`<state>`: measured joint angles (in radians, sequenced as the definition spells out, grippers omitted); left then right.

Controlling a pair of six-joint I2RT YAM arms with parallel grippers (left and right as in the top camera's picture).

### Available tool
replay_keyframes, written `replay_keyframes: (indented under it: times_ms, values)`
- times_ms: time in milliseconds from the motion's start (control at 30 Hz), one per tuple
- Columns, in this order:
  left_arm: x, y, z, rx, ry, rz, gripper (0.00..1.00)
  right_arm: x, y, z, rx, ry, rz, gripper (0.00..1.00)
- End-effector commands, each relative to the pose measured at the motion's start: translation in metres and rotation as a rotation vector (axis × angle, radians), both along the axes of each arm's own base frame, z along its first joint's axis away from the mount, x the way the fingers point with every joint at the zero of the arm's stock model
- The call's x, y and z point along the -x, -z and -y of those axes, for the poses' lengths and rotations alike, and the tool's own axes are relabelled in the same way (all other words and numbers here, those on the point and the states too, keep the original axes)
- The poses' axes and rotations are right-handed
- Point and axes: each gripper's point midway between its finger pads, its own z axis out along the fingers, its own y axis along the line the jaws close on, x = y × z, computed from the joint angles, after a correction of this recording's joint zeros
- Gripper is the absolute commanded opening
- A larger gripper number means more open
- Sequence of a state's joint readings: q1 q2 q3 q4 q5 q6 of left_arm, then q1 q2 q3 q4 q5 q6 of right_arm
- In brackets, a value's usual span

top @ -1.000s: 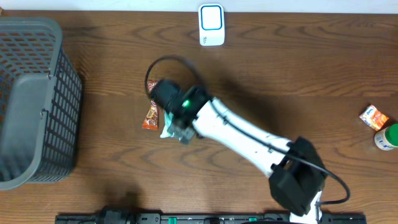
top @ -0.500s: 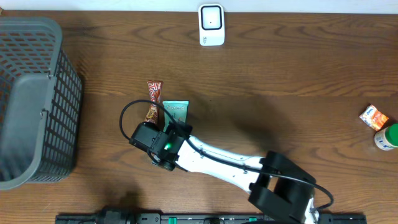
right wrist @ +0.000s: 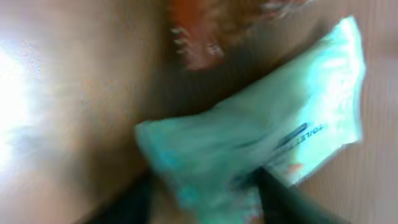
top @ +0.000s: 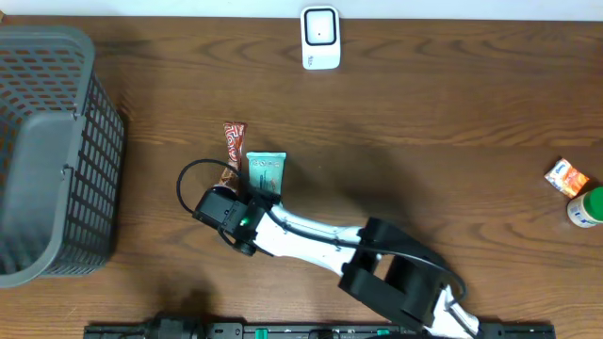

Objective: Scan the item barcode
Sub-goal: 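Reach the right gripper to the mint-green tissue pack and grasp it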

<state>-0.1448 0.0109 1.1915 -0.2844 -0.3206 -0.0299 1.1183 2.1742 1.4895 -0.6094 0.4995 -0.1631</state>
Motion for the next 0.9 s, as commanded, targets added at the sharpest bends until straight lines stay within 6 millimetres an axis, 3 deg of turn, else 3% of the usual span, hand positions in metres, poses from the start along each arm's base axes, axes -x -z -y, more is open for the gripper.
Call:
replay_keyframes:
  times_ms: [0,100,200,333,500,633,733,867]
  values:
    - [0.006,-0.001,-0.002,0.013,-0.002,0.020,0.98,-0.003,0.065,0.046,0.166,0.039,-0.095,0.30]
    - [0.006,-0.001,-0.002,0.013,-0.002,0.020,0.98,-0.012,0.070,0.058,0.178,0.073,-0.106,0.01]
    - [0.006,-0.001,-0.002,0.013,-0.002,0.020,0.98,-0.018,0.056,0.059,0.157,0.115,-0.103,0.01]
    - [0.006,-0.001,-0.002,0.013,-0.002,0.019,0.98,-0.016,0.003,0.039,0.042,0.135,-0.139,0.01]
    - [0.006,-0.001,-0.002,0.013,-0.002,0.019,0.98,0.029,-0.094,-0.004,-0.281,0.032,-0.424,0.01]
    - [0.006,-0.001,-0.002,0.013,-0.002,0.020,0.98,0.057,-0.154,-0.011,-0.487,-0.037,-0.604,0.01]
    - [0.006,-0.001,-0.002,0.013,-0.002,0.019,0.98,0.068,-0.181,-0.003,-0.604,-0.021,-0.763,0.01]
    - [0.006,-0.001,-0.002,0.013,-0.002,0.020,0.98,0.063,-0.189,0.010,-0.699,0.050,-0.925,0.01]
